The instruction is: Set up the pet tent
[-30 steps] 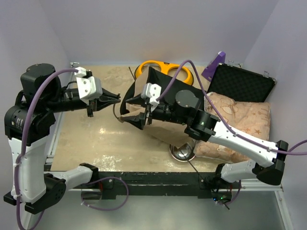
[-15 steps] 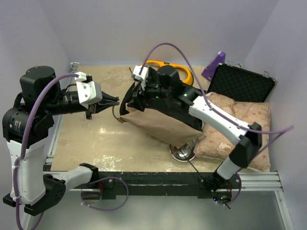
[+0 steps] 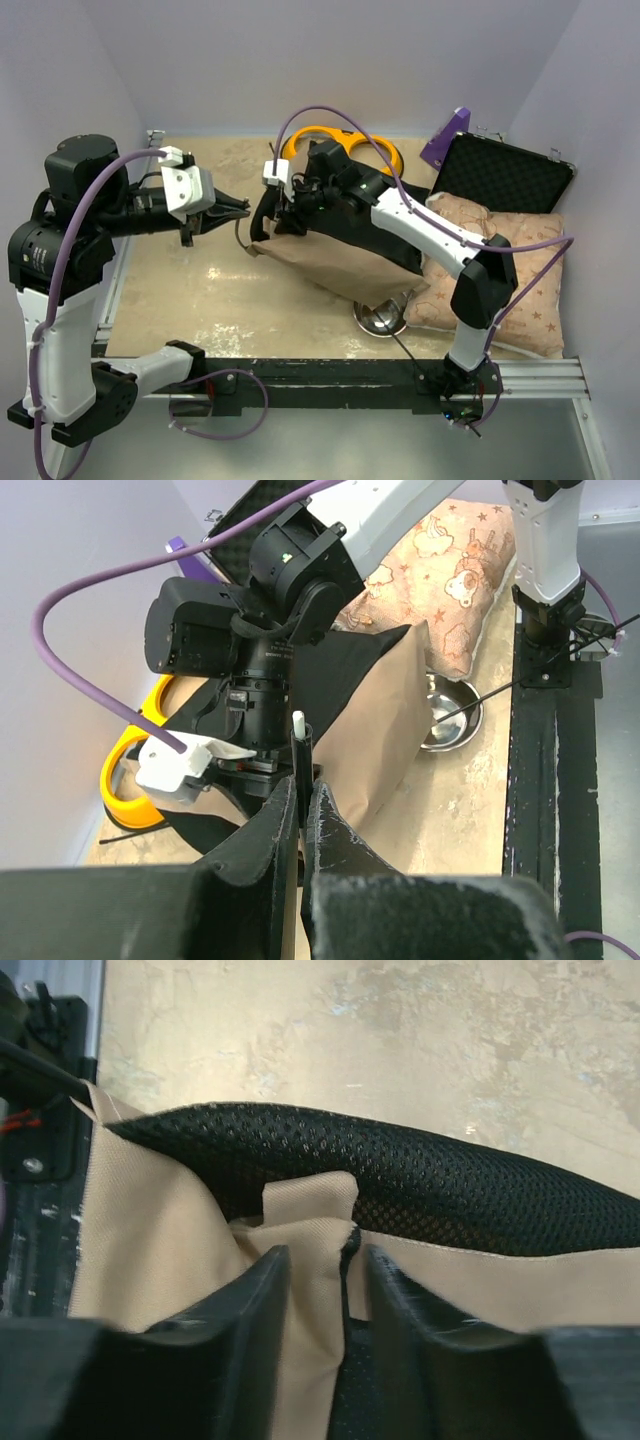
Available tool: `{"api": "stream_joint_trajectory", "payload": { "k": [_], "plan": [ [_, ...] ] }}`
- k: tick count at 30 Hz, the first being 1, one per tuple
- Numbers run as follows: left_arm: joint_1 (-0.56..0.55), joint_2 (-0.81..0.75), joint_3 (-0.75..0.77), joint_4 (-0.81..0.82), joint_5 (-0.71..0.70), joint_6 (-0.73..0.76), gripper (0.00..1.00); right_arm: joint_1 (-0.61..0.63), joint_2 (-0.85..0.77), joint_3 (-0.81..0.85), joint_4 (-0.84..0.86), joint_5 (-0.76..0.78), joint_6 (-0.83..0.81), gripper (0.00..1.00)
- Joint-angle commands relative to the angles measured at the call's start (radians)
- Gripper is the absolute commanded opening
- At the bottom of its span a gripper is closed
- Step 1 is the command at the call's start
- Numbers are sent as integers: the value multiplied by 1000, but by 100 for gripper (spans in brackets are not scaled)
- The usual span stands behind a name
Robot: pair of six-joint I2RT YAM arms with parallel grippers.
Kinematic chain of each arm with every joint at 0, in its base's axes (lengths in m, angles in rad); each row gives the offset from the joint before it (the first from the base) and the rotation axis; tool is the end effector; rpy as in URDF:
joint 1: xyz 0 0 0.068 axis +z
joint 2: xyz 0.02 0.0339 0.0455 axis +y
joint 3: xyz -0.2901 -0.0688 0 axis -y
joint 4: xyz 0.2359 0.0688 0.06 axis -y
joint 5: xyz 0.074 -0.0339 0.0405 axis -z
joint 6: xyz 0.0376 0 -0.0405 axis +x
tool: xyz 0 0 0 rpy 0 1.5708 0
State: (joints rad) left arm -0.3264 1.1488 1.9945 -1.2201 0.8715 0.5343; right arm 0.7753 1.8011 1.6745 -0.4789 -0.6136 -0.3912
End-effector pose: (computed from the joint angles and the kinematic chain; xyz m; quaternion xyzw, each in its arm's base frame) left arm 0.0894 -0.0606 0.5586 0.5286 0.5817 -0.2939 0.5440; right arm 0.2805 0.3052 0.3661 -0.5820 0.6276 0.3470 0.3833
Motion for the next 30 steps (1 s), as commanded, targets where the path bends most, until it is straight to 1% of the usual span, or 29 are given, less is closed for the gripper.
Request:
{"api": "stream_joint_trajectory", "payload": {
  "k": [1, 4, 6, 10, 11, 12, 13, 14, 15, 16, 18, 19, 20, 22, 26, 28, 30],
  "plan": [
    [7, 15, 4, 21, -6, -11, 0, -7, 35, 86, -55, -95, -69, 29],
    [7, 12, -17, 37, -11, -29, 0, -7, 49, 116, -78, -133, -72, 1],
    [7, 5, -40, 62, -17, -52, 0, -10, 38, 117, -78, -155, -71, 0],
    [7, -4, -79, 85, -11, -69, 0, -22, -19, 74, 12, -164, 21, 0],
    [7, -3, -80, 87, -8, -71, 0, -22, -31, 65, 29, -146, 41, 0],
    [7, -3, -82, 90, -5, -73, 0, -24, -39, 53, 54, -120, 73, 3],
    [7, -3, -83, 90, -3, -74, 0, -22, -29, 54, 45, -83, 75, 30],
    [7, -3, -82, 93, 0, -74, 0, -22, -11, 80, 13, -55, 62, 52],
    [7, -4, -85, 93, 1, -74, 0, -21, 7, 103, -50, -17, 46, 57],
    [7, -3, -85, 96, 1, -73, 0, -22, 23, 116, -81, -8, 46, 57],
    [7, -4, -85, 97, 3, -74, 0, -21, 41, 119, -96, 37, 63, 61],
    [7, -1, -85, 99, 3, -74, 0, -22, 49, 116, -102, 46, 64, 67],
    [7, -3, -85, 99, 3, -74, 0, -21, 52, 114, -107, 54, 64, 69],
    [7, -1, -85, 100, 1, -71, 0, -18, 66, 105, -112, 63, 66, 69],
    [7, -1, -88, 106, 1, -73, 0, -11, 98, 116, -132, 40, 61, 63],
    [7, -4, -95, 111, 1, -76, 0, -11, 121, 135, -147, -12, 68, 58],
    [7, -6, -102, 116, 0, -82, 0, -11, 153, 168, -197, -81, 54, 50]
  ]
}}
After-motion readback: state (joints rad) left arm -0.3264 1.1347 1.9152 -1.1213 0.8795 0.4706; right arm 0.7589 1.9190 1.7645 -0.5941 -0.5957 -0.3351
